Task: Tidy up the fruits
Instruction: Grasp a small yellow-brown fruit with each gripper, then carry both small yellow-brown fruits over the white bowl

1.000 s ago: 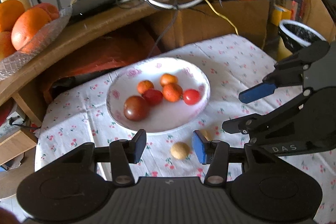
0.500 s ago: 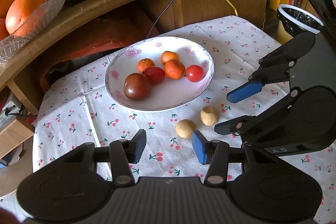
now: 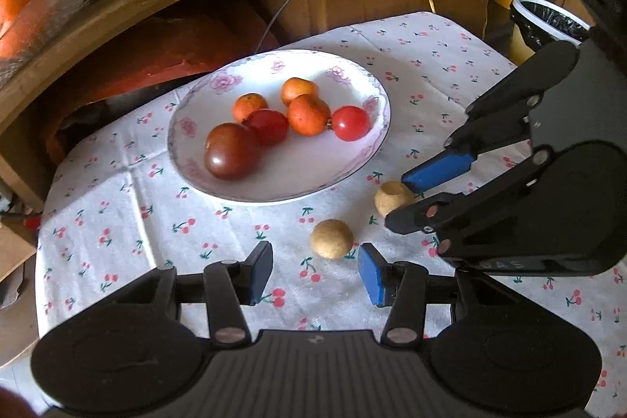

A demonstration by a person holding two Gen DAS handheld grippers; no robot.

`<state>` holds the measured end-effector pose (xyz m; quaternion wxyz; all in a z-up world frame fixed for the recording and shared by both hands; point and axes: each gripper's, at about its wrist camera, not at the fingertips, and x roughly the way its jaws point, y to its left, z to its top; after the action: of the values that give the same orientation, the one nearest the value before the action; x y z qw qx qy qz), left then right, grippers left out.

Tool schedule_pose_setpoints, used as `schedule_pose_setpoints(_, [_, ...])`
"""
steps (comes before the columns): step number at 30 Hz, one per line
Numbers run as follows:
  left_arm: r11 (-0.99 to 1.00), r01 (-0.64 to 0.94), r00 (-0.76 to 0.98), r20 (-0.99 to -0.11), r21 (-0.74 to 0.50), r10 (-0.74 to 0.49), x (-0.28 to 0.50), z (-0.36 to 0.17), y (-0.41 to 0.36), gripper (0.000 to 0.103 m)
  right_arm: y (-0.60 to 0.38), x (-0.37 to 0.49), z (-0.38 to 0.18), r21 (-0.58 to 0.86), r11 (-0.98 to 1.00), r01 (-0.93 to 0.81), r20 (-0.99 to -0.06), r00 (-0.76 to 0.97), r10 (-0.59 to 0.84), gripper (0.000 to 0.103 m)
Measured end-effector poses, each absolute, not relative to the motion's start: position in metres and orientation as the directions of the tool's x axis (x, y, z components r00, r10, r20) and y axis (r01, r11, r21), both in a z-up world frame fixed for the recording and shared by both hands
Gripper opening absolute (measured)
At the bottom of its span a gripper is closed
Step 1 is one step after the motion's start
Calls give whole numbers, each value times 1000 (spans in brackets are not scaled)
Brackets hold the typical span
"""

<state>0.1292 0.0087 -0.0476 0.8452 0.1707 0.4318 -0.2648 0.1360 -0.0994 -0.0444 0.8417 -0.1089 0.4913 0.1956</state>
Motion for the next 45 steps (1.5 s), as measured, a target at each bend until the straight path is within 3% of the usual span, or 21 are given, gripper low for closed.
schedule_pose_setpoints(7, [818, 572, 487, -828, 62, -278, 139, -61, -2, 55, -113, 133, -45, 14, 913, -408, -875, 436, 209, 21])
schedule_pose_setpoints(14, [821, 569, 478, -833, 50, -280, 138, -60, -10, 36, -115, 127, -43, -15, 916, -400, -876, 447, 181, 21])
schedule_pose_setpoints(30, [810, 580, 485, -834, 83, -263, 130, -60, -15, 34, -114, 120, -42, -67, 912, -404, -874, 464, 142, 21])
schedule_pose_setpoints(45, [835, 548, 525, -796, 45, -301, 138, -34, -2, 34, -122, 129, -26, -9, 930, -367, -853, 489, 185, 21])
